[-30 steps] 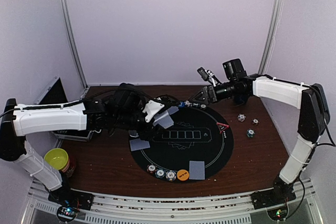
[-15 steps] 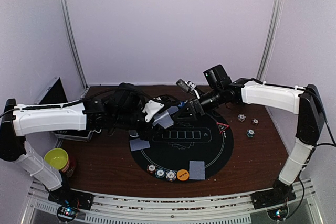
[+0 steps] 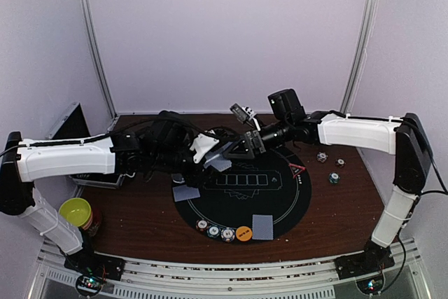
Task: Distribute texas hold em gaming equipment
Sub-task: Pick up the poker card from the face-down deck piles.
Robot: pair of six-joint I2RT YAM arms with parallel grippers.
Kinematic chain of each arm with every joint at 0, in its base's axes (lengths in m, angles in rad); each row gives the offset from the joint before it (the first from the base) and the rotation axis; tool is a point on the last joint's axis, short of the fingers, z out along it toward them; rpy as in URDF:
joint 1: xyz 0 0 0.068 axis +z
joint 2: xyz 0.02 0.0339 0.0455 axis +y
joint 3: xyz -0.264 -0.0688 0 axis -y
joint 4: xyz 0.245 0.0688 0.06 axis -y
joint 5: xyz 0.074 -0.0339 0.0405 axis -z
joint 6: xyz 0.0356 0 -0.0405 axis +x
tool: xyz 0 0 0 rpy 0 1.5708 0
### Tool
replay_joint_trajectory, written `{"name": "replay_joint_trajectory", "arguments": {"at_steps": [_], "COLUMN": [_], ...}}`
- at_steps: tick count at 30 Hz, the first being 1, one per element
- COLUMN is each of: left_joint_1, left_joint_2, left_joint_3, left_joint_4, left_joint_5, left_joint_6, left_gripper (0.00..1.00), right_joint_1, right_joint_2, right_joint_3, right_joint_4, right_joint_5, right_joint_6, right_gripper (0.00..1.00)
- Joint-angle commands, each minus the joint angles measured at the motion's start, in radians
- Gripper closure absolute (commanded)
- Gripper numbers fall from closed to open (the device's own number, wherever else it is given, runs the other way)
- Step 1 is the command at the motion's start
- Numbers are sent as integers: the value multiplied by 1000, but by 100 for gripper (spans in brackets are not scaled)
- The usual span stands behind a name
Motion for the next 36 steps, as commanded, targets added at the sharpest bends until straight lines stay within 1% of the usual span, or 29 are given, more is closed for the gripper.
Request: {"name": "replay_joint_trajectory", "arguments": {"at_steps": [1,8,17,22,27,31,35,36], "left_joint_1": [-1,-2,-5,-6,-6,-6,-6,-6], "left_joint_2": [-22,-22,-24,-25,-27,-28,-27,-27], "left_joint_3": [0,-1,-1,-3,-3,-3,-3,-3], "left_joint_4": [56,57,56,56,56,56,56,56], "left_joint_5": [12,18,21,20,17,18,19,19], "left_joint_6": [14,15,16,20,19,20,20,20], "left_gripper": [40,40,40,40,40,40,40,40], "right_joint_1": [18,39,42,42,42,42,39,38], "right_joint_2": [40,69,105,131,134,121,106,104], "right_joint_3": [34,47,64,74,77,81,77,77], "right_joint_4": [38,48,141,130,99,61,50,47], "right_joint_5": [0,-9,-26,-29,-30,-24,-23,-22], "right_joint_6": [49,67,174,187,159,124,112,111], "right_gripper": [11,20,29,38,42,49,61,63]}}
